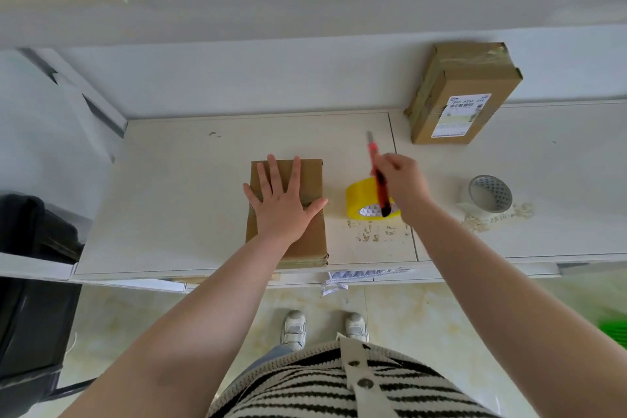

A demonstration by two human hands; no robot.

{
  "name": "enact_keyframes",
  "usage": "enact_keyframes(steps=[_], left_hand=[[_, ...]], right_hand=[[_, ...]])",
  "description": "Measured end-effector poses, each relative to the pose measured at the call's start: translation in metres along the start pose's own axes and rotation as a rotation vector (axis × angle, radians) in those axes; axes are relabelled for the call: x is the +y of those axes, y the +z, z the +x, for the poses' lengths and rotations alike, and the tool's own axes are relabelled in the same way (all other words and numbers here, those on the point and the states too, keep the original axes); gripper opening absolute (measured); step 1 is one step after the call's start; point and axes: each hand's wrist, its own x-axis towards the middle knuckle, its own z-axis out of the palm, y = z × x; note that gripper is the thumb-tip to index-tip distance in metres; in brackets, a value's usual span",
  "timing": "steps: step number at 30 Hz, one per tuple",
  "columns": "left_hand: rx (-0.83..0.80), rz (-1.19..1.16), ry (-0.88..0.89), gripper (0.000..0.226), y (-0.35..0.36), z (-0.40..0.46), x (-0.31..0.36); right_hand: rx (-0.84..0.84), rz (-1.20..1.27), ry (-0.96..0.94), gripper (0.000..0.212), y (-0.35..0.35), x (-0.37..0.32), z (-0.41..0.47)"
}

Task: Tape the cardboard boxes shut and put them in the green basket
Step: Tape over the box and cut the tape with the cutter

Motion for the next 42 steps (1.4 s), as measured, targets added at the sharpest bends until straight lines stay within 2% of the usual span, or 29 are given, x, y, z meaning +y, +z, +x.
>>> enact_keyframes(steps=[2,4,8,9,10,12,14,16,19,22,25,29,31,35,37,39,40,42], left_hand=[[-0.01,0.005,-0.001,0.092,0.0,0.0,0.0],[-0.014,0.003,-0.003,0.092,0.001,0.0,0.0],[-0.008,-0.017,0.0,0.092,0.001,0.001,0.001],[-0.007,-0.017,0.001,0.092,0.001,0.001,0.0],[-0.003,-0.012,0.001,0.092,0.001,0.001,0.0],[0.008,-0.002,0.004,0.091,0.002,0.0,0.0],[0.018,-0.004,0.005,0.091,0.003,0.0,0.001],[0.02,-0.005,-0.001,0.092,0.002,0.0,0.0],[0.011,0.002,-0.004,0.092,0.002,0.001,-0.001],[0.01,0.003,0.002,0.092,0.003,0.0,-0.002],[0.016,-0.001,0.011,0.092,0.004,0.001,-0.003],[0.015,0.008,0.01,0.091,0.004,0.0,-0.004],[0.013,0.017,0.017,0.087,0.003,-0.001,-0.004],[0.0,0.029,0.026,0.082,-0.005,-0.005,0.001],[0.121,0.036,0.09,0.081,-0.011,-0.011,0.005],[0.233,-0.131,0.232,0.076,-0.019,-0.017,0.02],[0.215,-0.303,0.302,0.07,-0.023,-0.021,0.032],[0.069,-0.621,0.345,0.05,-0.028,-0.029,0.06]], right_hand=[[0.164,0.112,0.061,0.036,-0.024,0.014,0.007],[0.228,-0.06,0.136,0.036,-0.046,0.036,0.012],[0.001,-0.669,0.276,0.037,-0.058,0.077,0.004],[0.001,-0.789,0.219,0.034,-0.054,0.076,0.003],[0.041,-0.797,0.133,0.033,-0.048,0.067,0.003],[0.086,-0.63,-0.077,0.036,-0.03,0.034,0.006],[-0.105,-0.63,-0.292,0.036,-0.009,-0.003,0.014],[-0.364,-0.804,-0.381,0.038,0.015,-0.029,0.018],[-0.627,-1.002,-0.262,0.04,0.036,-0.043,0.022],[-0.732,-1.096,-0.184,0.03,0.041,-0.042,0.024],[-0.723,-0.973,-0.169,0.013,0.033,-0.041,0.03],[-0.661,-0.766,-0.113,0.01,0.018,-0.03,0.028],[-0.579,-0.638,-0.09,0.006,0.006,-0.019,0.022],[-0.327,-0.209,0.027,0.015,-0.02,0.006,0.0],[-0.213,-0.029,0.074,0.017,-0.027,0.015,-0.014],[-0.141,0.142,0.145,0.014,-0.029,0.021,-0.025],[-0.124,0.206,0.176,0.011,-0.028,0.022,-0.031],[-0.11,0.273,0.191,0.01,-0.023,0.022,-0.04]])
